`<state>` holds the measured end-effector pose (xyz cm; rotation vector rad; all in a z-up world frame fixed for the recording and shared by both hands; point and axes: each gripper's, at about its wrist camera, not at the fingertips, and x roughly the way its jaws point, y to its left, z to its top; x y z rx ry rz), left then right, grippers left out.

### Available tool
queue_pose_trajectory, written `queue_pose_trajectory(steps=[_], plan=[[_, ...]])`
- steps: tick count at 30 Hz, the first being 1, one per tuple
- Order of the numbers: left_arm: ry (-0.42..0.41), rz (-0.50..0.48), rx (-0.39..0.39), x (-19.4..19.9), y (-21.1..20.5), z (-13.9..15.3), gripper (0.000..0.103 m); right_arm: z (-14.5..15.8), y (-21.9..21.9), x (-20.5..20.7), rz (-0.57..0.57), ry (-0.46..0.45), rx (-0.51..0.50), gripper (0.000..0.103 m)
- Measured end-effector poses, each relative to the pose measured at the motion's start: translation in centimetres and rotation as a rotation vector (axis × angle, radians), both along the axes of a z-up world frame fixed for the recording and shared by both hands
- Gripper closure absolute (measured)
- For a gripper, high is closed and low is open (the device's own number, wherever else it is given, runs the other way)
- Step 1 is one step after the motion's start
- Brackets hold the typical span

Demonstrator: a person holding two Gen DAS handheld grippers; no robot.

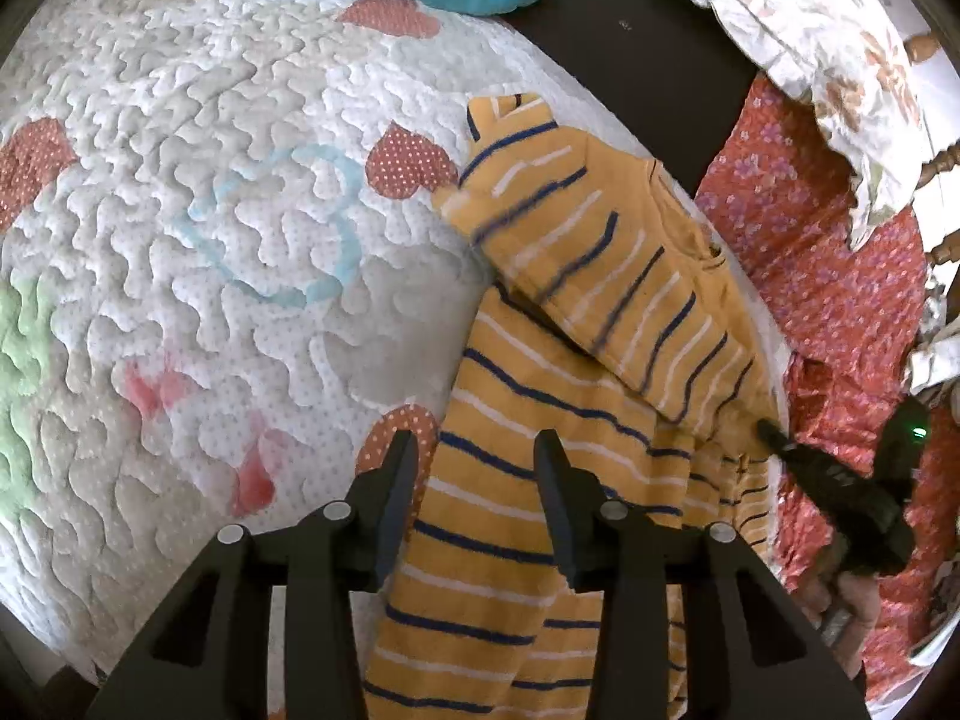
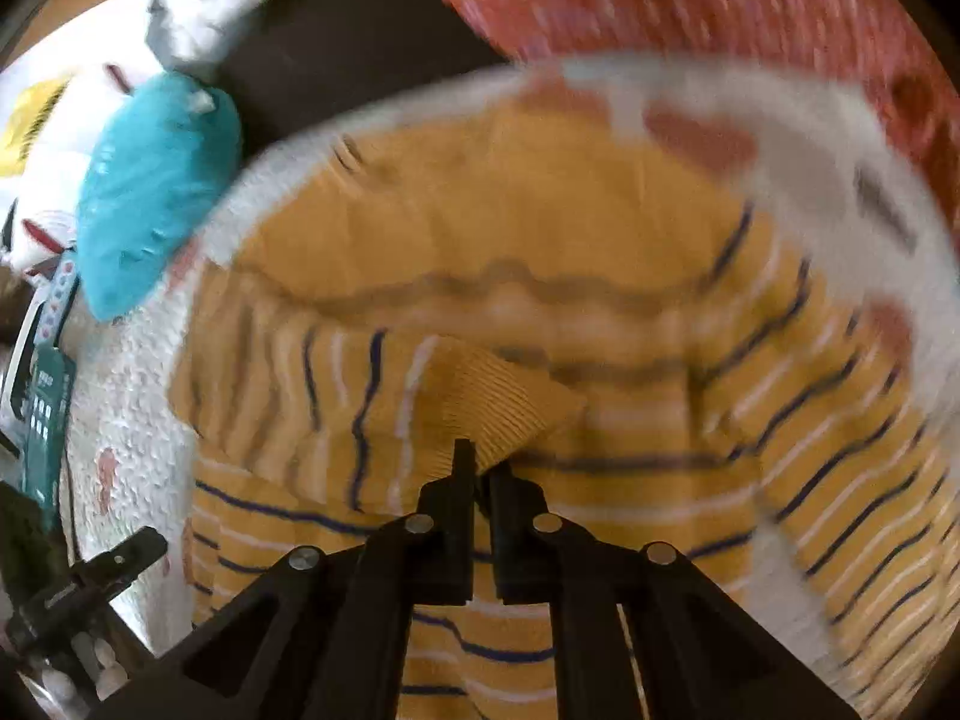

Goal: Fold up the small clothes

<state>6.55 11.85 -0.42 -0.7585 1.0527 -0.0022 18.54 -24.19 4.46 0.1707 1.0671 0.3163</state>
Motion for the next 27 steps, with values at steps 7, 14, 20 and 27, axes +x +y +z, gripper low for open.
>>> queue_pose_trajectory(steps=[7,14,20,27], plan=[[0.030,0.068,-0.022,1.8,2.5,0.9,0.063,4.6,-7.3,2.7,-0.234,-0.141,-0.286,0.099],[0.028,-0.010,-0.073,8.1,0.1,0.7,0.058,3.3,-7.5,2.3,-0.236,-0.124,-0.330,0.065],[0.102,-0.048,-0.078,11.8,-1.0,-2.2,0.076,4.1,-1.5,0.0,-0.140,-0.196,-0.232,0.054],[0.178,0.037,0.015,10.8,0.8,-2.1,0.103,3.2,9.9,3.5,0.133,-0.078,0.023,0.054]])
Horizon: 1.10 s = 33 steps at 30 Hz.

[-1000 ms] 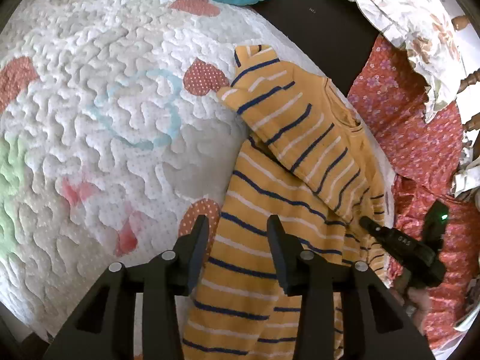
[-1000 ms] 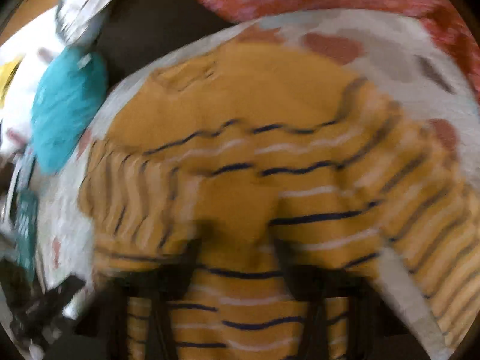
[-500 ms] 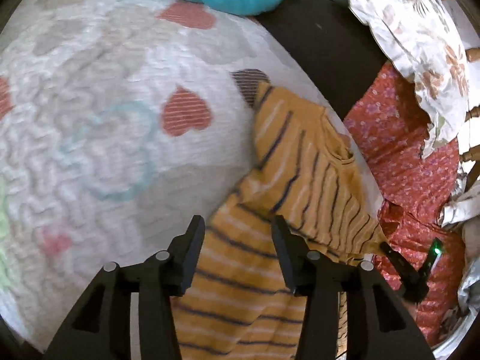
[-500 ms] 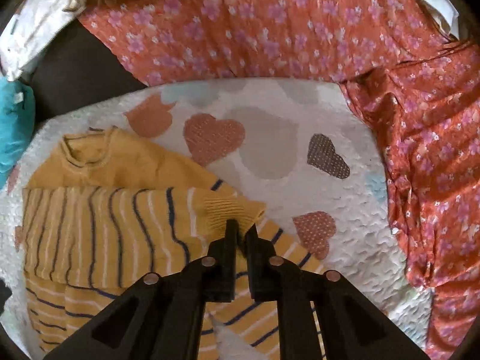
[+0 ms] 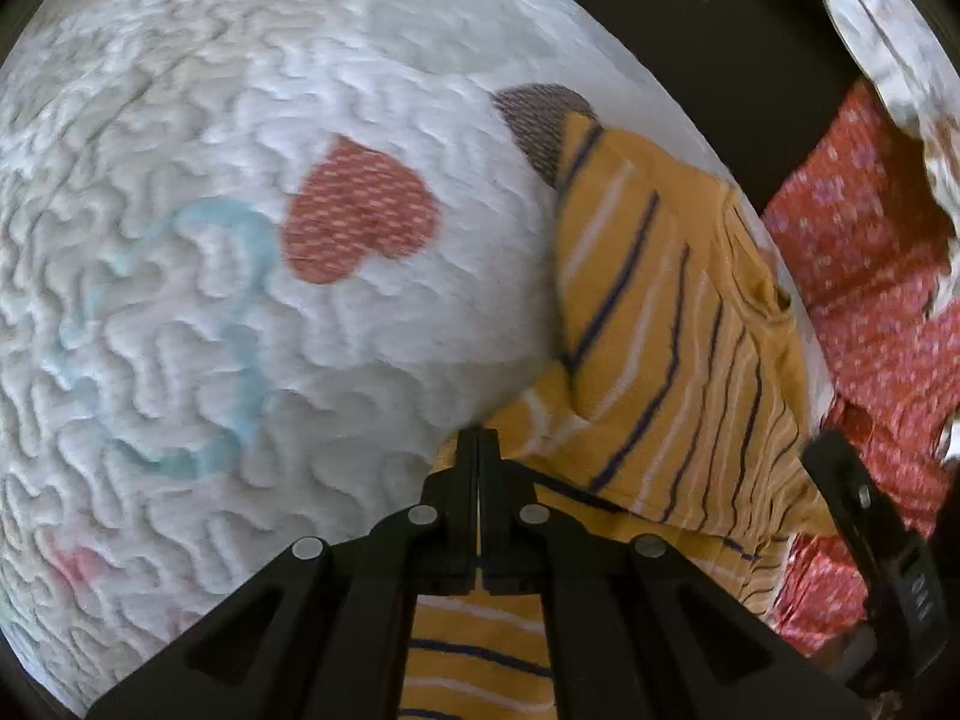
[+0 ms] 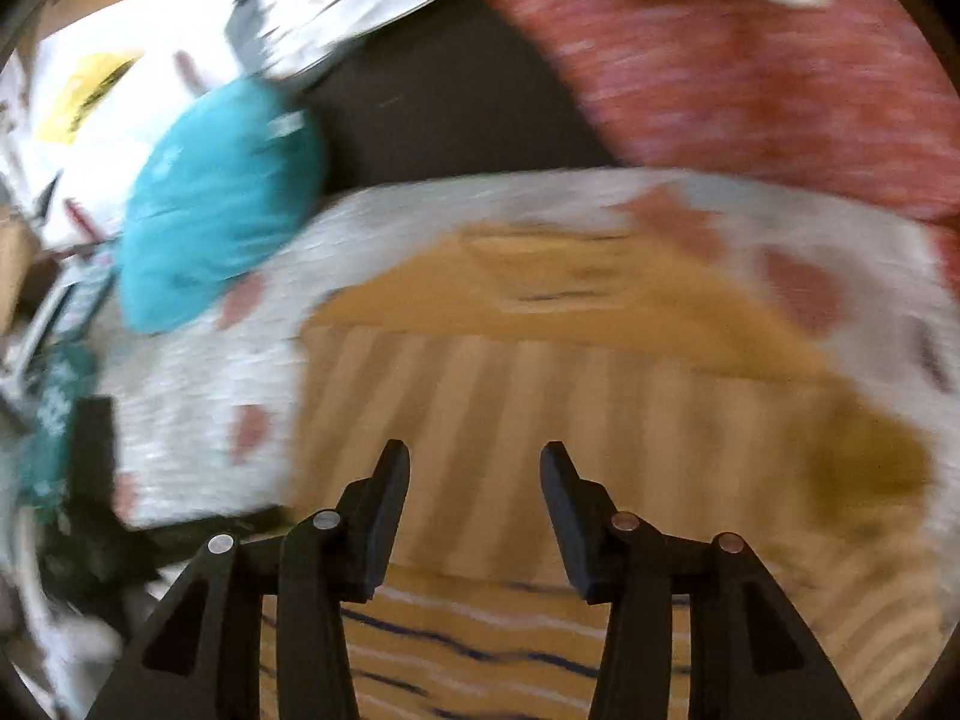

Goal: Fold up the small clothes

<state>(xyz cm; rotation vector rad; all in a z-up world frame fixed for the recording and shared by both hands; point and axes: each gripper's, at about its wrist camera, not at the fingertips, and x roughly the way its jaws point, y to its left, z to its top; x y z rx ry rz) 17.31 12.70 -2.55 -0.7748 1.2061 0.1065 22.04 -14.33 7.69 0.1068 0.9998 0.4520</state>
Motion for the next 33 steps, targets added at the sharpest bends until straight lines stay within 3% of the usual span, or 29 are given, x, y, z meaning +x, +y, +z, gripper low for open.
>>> queue_pose_trajectory(steps=[2,5,9,10,11,13,16,20,22,24,29,33], plan=[[0.004,0.035,0.036,-0.5,1.0,0.3,0.103,-0.4,4.5,1.4,0.080,0.021,-0.004,0.054],[-0.013,0.074,-0.025,-1.2,2.8,0.5,0.103,-1.5,10.2,3.1,0.172,0.047,-0.064,0.054],[-0.050,0.119,-0.010,-2.1,5.1,1.7,0.103,-4.7,16.4,4.3,0.251,0.085,-0.302,0.055],[-0.057,0.137,-0.014,-2.4,5.9,1.9,0.103,-5.6,17.1,4.2,0.256,0.082,-0.376,0.085],[-0.062,0.154,-0.020,-2.7,6.5,2.0,0.103,-5.9,17.6,4.1,0.255,0.070,-0.415,0.097],[-0.065,0.209,-0.042,-3.3,8.4,2.0,0.103,-5.4,17.8,3.8,0.239,0.068,-0.386,0.097],[-0.077,0.310,-0.080,-4.8,11.4,1.8,0.103,-3.9,18.4,3.6,0.231,0.109,-0.229,0.097],[-0.081,0.361,-0.084,-5.9,13.1,1.9,0.103,-3.5,20.6,4.3,0.214,0.159,-0.102,0.097],[-0.080,0.360,-0.093,-5.9,13.4,1.8,0.102,-4.5,21.4,5.0,0.223,0.261,0.072,0.102],[-0.080,0.346,-0.074,-5.7,13.0,1.9,0.102,-5.7,22.7,5.0,0.233,0.342,0.155,0.101],[-0.090,0.283,-0.041,-4.5,11.0,2.3,0.098,-4.4,22.2,3.7,0.239,0.259,0.128,0.100],[-0.111,0.162,0.006,-2.7,7.6,2.7,0.081,-3.2,14.5,2.7,0.136,0.176,0.055,0.099]])
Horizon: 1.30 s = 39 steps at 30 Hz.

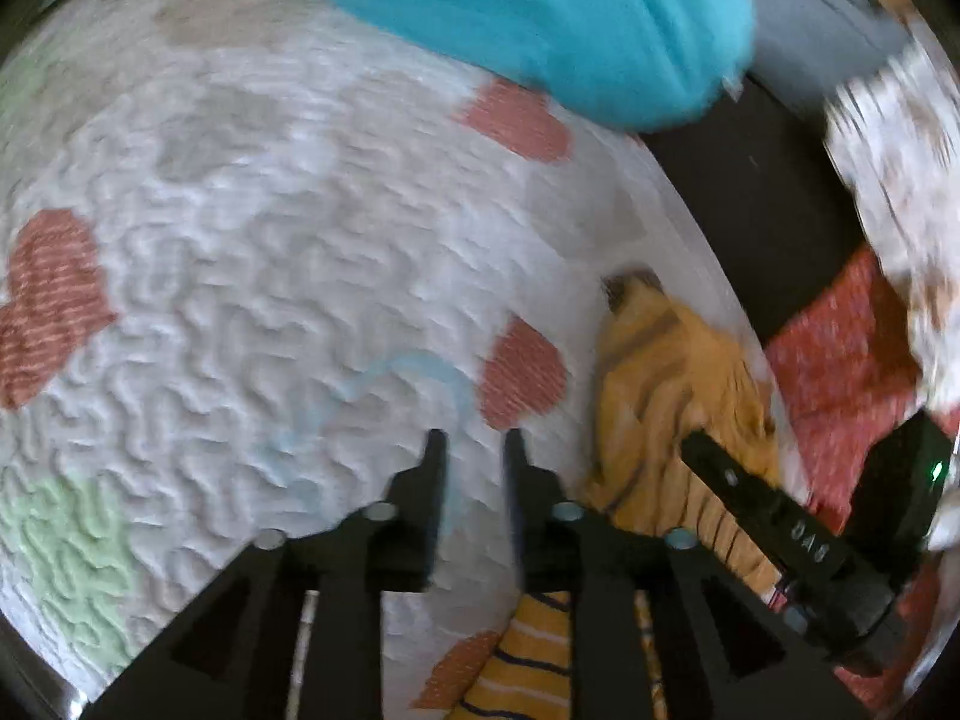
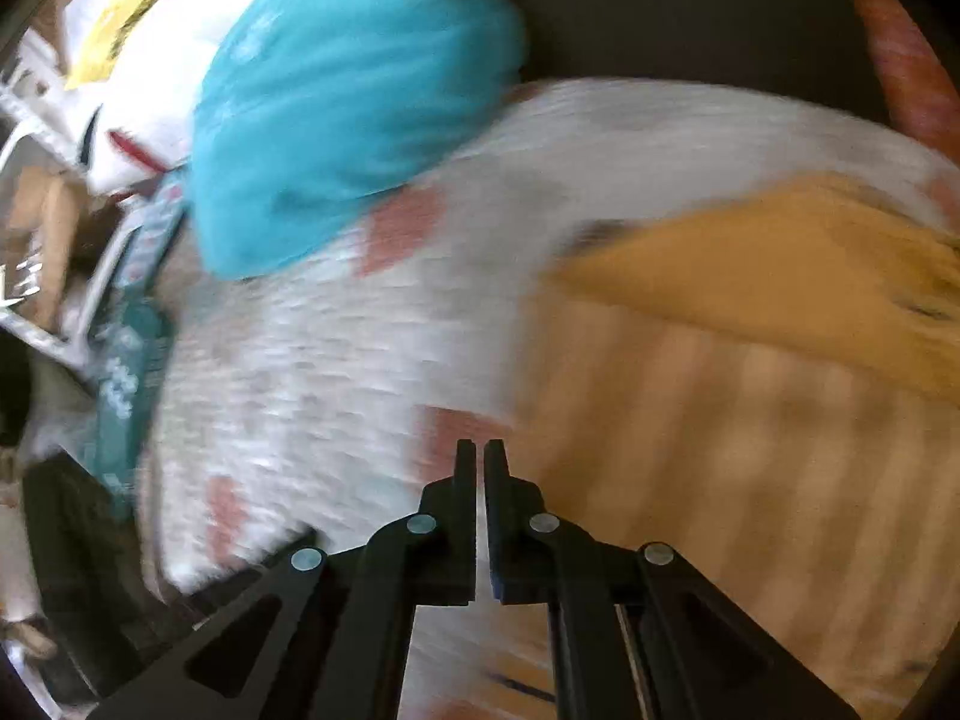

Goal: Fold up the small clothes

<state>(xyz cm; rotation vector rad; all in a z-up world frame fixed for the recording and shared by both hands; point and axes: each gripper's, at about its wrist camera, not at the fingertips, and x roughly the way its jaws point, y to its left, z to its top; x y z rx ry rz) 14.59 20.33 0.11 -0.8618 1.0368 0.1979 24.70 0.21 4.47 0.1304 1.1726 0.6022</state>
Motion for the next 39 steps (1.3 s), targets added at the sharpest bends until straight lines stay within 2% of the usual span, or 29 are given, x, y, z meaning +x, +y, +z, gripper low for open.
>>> queue_pose_trajectory(steps=[4,6,7,9,12,15,19,22,24,26,27,29,31,32,34,36,39], plan=[[-0.021,-0.177,0.017,2.0,-5.6,-0.4,0.079,-1.1,-11.2,-0.4,-0.164,-0.003,-0.118,0.099],[0.002,-0.252,0.021,3.2,-8.4,-1.0,0.073,-1.9,-18.0,-0.4,-0.297,0.002,-0.209,0.099],[0.033,-0.264,0.021,3.9,-9.2,-1.7,0.070,-1.9,-20.4,-0.4,-0.345,-0.004,-0.243,0.099],[0.095,-0.264,0.007,3.9,-10.1,-3.3,0.070,-2.1,-26.7,-0.5,-0.499,0.006,-0.311,0.099],[0.095,-0.240,0.019,3.9,-10.1,-3.2,0.070,-1.3,-32.2,-1.4,-0.645,0.012,-0.269,0.098],[0.090,-0.218,-0.013,3.8,-9.5,-3.5,0.070,-0.5,-33.7,-2.2,-0.647,-0.019,-0.250,0.082],[0.083,-0.209,-0.053,3.2,-8.4,-3.6,0.070,-0.1,-31.9,-2.2,-0.596,-0.051,-0.148,0.082],[0.086,-0.221,-0.021,3.2,-8.8,-3.2,0.070,-0.2,-29.3,-0.7,-0.540,-0.051,-0.089,0.082],[0.089,-0.235,0.012,3.3,-9.3,-3.0,0.070,-1.5,-27.8,0.8,-0.532,-0.013,-0.102,0.082],[0.094,-0.244,0.025,3.4,-9.6,-2.9,0.069,-3.7,-27.1,2.4,-0.529,0.058,-0.169,0.082],[0.095,-0.248,0.023,3.5,-9.5,-2.8,0.069,-4.3,-26.7,2.8,-0.536,0.052,-0.192,0.082],[0.095,-0.251,0.002,3.4,-9.2,-2.8,0.069,-3.4,-26.1,2.6,-0.539,0.021,-0.217,0.081],[0.091,-0.255,-0.016,3.5,-9.0,-2.8,0.070,-2.0,-26.0,1.3,-0.512,0.001,-0.192,0.080],[0.085,-0.258,-0.021,3.2,-8.7,-2.6,0.070,-0.9,-26.5,0.0,-0.503,-0.016,-0.188,0.079],[0.044,-0.272,-0.007,2.4,-8.6,-1.6,0.070,0.6,-28.5,-2.6,-0.517,-0.035,-0.186,0.067],[-0.010,-0.297,0.001,1.1,-8.8,-0.4,0.069,1.9,-32.3,-5.8,-0.570,-0.042,-0.186,0.060],[-0.080,-0.333,-0.032,-1.7,-9.8,0.8,0.066,3.0,-39.5,-11.2,-0.683,-0.034,-0.243,0.053]])
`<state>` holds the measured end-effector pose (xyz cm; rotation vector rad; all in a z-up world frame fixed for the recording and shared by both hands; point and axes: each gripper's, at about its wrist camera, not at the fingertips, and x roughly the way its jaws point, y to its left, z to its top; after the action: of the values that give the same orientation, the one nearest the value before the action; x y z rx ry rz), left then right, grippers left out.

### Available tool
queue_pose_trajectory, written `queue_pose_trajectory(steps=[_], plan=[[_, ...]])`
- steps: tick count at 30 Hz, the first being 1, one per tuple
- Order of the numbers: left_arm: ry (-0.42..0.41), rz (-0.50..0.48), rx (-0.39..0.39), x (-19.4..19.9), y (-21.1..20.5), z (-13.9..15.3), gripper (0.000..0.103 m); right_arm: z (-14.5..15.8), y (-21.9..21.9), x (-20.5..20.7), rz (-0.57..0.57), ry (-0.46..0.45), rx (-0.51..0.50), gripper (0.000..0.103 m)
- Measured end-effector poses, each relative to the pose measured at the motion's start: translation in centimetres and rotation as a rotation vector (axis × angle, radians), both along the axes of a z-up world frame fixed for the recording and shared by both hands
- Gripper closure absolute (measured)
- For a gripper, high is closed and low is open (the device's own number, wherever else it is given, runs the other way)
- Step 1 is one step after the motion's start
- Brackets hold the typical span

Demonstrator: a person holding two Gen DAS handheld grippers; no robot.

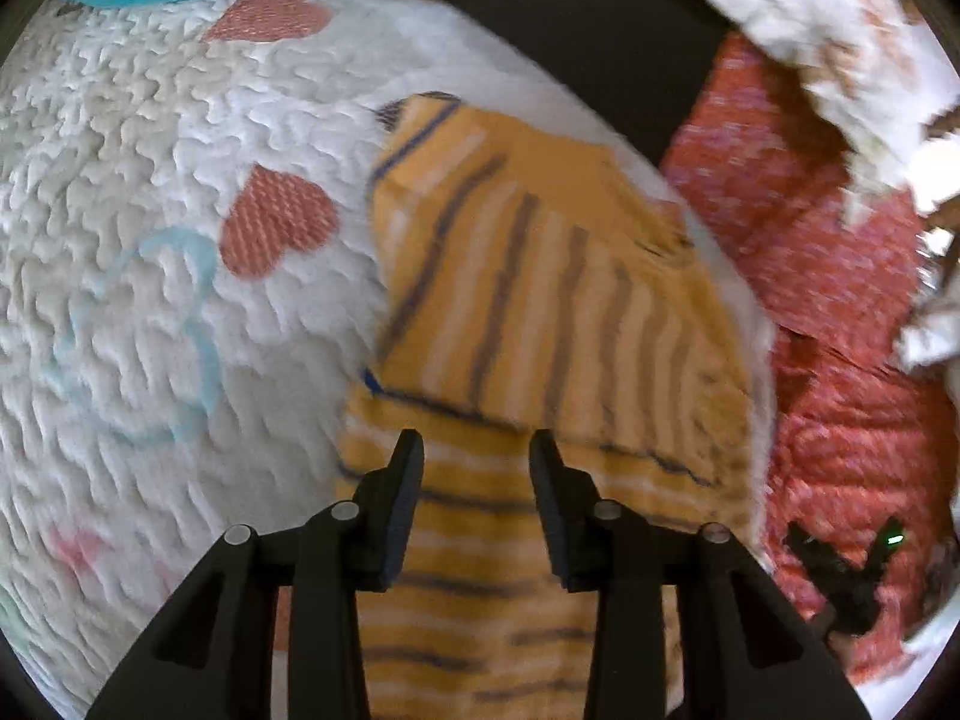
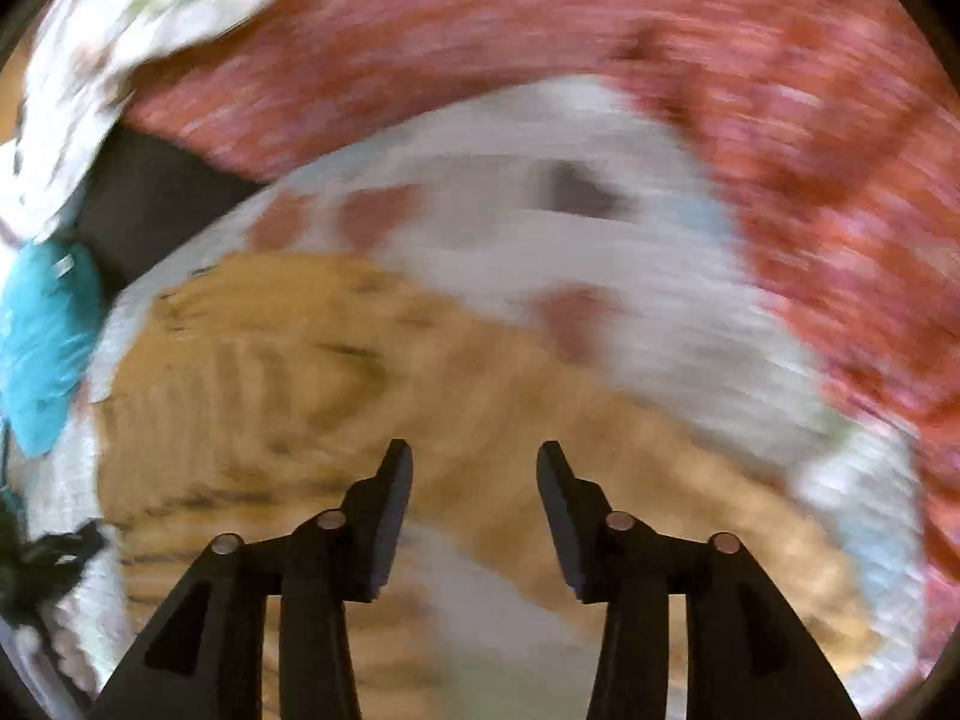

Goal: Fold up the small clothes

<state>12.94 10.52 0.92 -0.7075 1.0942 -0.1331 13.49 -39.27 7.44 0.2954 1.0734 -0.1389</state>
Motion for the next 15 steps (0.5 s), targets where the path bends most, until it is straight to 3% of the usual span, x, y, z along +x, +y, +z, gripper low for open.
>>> queue_pose_trajectory(steps=[3,7,11,15], plan=[[-0.008,-0.023,0.021,-2.8,-2.1,0.3,0.064,-0.6,-7.2,-5.7,-0.122,0.044,-0.033,0.052],[-0.066,-0.092,0.147,-7.1,-6.1,1.5,0.064,-2.5,-14.4,-12.7,-0.293,0.049,0.062,0.052],[-0.034,-0.117,0.053,-10.6,-8.5,0.9,0.064,-4.6,-18.0,-17.1,-0.377,0.042,0.154,0.052],[0.020,-0.102,0.053,-13.1,-9.0,0.1,0.064,-6.1,-19.5,-20.1,-0.433,0.039,0.213,0.051]])
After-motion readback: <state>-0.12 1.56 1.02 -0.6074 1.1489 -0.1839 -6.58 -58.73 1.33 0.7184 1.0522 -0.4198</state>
